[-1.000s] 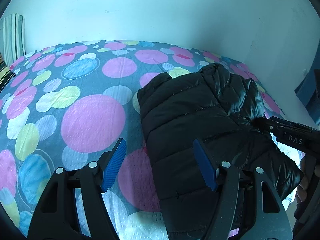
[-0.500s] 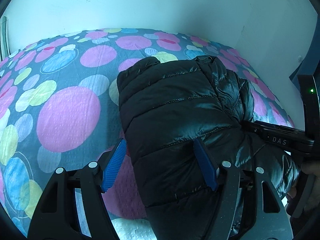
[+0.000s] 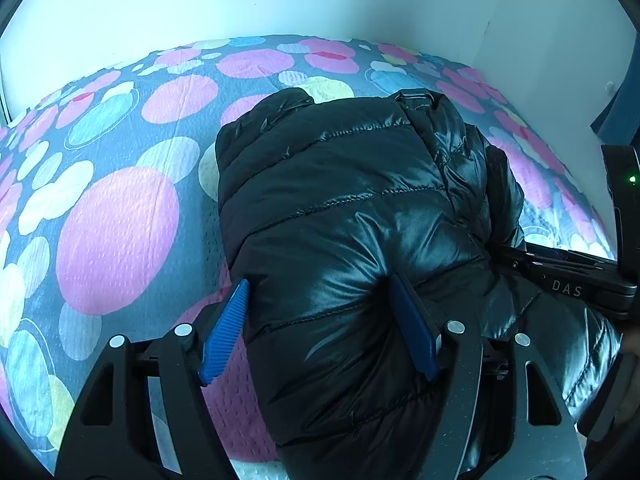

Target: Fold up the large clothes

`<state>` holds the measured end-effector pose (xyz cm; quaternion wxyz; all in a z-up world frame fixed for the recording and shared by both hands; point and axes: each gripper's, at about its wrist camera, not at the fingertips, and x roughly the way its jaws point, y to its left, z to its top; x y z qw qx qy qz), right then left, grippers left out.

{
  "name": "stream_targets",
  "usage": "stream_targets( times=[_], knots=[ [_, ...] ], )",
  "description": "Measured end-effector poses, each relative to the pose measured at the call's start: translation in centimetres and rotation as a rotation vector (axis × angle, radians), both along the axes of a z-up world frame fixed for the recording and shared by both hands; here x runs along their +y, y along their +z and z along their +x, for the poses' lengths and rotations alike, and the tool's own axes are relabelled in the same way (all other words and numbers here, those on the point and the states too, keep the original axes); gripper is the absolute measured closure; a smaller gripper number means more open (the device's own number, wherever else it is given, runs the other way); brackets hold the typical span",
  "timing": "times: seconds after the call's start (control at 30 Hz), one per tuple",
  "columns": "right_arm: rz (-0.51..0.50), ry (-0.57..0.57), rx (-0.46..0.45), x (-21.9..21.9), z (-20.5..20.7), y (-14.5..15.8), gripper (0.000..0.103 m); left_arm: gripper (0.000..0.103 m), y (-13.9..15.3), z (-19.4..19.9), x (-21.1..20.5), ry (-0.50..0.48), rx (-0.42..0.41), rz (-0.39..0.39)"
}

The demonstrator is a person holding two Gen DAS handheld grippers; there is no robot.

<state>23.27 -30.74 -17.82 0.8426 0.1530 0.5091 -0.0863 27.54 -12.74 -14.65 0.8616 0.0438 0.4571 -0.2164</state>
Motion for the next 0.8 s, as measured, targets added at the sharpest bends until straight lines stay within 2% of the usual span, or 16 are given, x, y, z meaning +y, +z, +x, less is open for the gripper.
stream_targets(
  times=[0.53,0.8],
  knots=[
    [0.045,-0.027,-0.002,-0.5,0.4,-1.4,0.039,0.031,-0.9,0.4,-0.7,-0.009,-0.001,0.029],
    [-0.006,-0.015,-0.036,0.2,-0.2,0.5,0.038,0.032,0.4,0.5,0.9,-0.017,0.003,-0.054]
  ],
)
